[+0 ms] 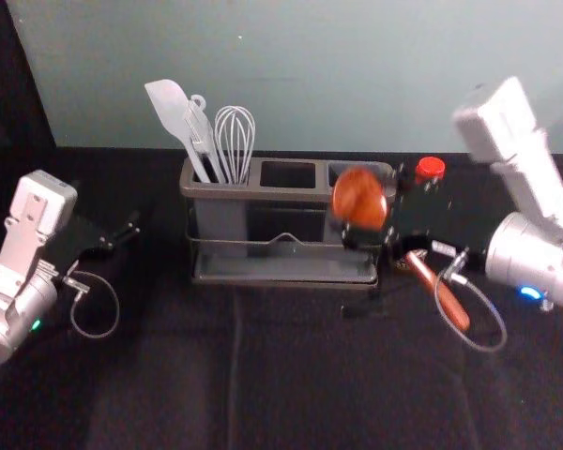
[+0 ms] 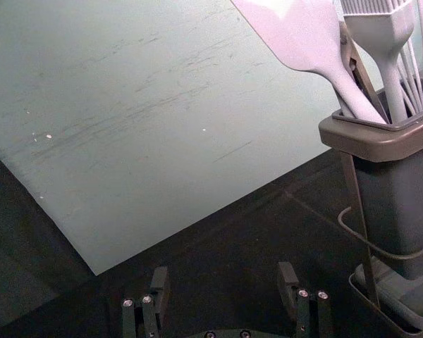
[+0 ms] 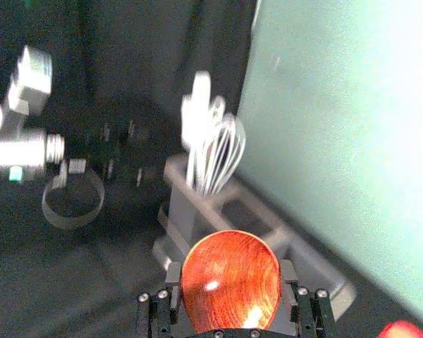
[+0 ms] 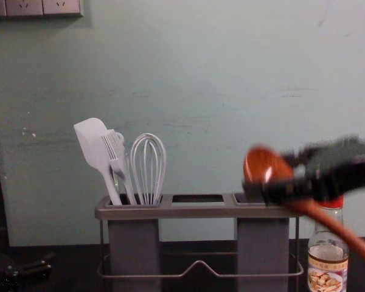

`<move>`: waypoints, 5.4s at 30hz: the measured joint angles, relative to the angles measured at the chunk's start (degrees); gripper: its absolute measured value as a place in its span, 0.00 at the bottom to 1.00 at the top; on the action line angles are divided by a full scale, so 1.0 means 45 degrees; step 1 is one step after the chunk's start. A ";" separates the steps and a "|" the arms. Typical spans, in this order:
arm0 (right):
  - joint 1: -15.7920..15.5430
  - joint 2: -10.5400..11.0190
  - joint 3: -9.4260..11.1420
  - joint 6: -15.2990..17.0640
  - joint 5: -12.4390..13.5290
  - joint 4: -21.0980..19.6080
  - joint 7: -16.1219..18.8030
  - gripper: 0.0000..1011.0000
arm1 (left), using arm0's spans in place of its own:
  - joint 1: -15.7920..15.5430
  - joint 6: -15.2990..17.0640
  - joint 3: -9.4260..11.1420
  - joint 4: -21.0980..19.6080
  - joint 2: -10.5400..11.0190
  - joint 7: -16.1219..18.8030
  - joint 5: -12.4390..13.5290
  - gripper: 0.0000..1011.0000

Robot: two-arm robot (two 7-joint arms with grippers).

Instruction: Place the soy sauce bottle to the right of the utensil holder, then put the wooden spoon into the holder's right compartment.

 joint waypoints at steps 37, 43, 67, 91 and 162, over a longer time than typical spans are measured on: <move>0.1747 -0.5190 0.0757 -0.5620 -0.0273 0.3805 -0.1916 0.83 | -0.0001 0.0000 -0.0001 0.0000 0.0000 0.0001 0.0000 0.99; 0.2187 -0.5580 0.0635 -0.5638 -0.0776 0.4518 -0.2212 0.83 | 0.0000 0.0000 0.0000 0.0000 0.0000 0.0001 0.0000 0.99; 0.2952 -0.6231 0.0772 -0.6076 -0.2146 0.6306 -0.2238 0.83 | 0.0000 0.0000 0.0000 0.0000 0.0000 0.0001 0.0000 0.99; 0.2338 -0.6254 0.0784 -0.6483 -0.2299 0.6790 -0.1904 0.83 | 0.0000 0.0000 0.0000 0.0000 0.0000 0.0001 0.0000 0.99; 0.0894 -0.5621 0.1064 -0.5860 -0.2350 0.5234 -0.1851 0.99 | 0.0000 0.0000 -0.0001 0.0000 0.0000 0.0000 0.0000 0.99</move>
